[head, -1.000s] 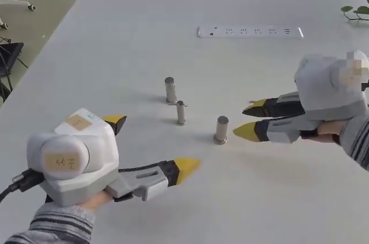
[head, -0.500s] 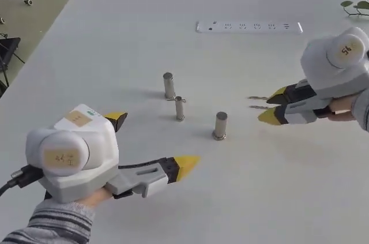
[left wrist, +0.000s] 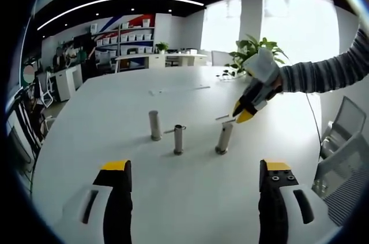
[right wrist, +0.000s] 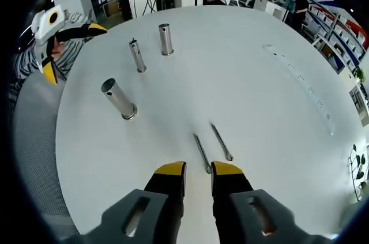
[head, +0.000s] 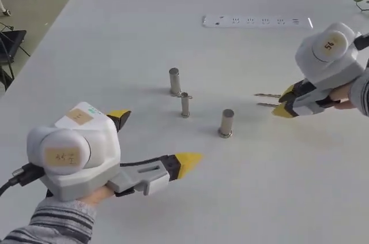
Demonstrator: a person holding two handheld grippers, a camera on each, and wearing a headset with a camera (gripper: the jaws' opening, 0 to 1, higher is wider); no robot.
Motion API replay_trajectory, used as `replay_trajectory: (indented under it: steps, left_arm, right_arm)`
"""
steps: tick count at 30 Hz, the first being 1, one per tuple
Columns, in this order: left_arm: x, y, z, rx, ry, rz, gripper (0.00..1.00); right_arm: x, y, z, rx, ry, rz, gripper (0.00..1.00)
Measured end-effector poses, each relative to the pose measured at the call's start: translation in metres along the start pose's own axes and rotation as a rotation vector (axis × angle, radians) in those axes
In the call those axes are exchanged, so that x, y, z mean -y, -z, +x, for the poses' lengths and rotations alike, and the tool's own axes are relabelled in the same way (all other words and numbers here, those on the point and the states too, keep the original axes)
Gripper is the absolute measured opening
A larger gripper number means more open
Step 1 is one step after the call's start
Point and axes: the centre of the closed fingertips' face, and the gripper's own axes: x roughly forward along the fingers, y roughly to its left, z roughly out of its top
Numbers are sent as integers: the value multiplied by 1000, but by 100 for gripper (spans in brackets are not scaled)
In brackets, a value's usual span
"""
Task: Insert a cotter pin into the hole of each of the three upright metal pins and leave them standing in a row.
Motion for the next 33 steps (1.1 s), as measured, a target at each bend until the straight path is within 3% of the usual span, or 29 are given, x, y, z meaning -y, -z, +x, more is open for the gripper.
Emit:
replay_trajectory:
  steps: [12, 25, 29, 33]
  left_arm:
    - [3, 1, 3, -4, 15, -8, 87]
    - [10, 1, 5, -6, 36, -5, 85]
    - [11, 1, 4, -6, 37, -2, 84]
    - [11, 0, 2, -9, 31, 2, 82]
  right_arm:
    - [2, 2, 3, -42, -17, -24, 5]
    - [0, 4, 3, -129, -23, -167, 0]
    - [-2, 3, 2, -120, -26, -246, 0]
    - [-10, -1, 2, -78, -44, -211, 0]
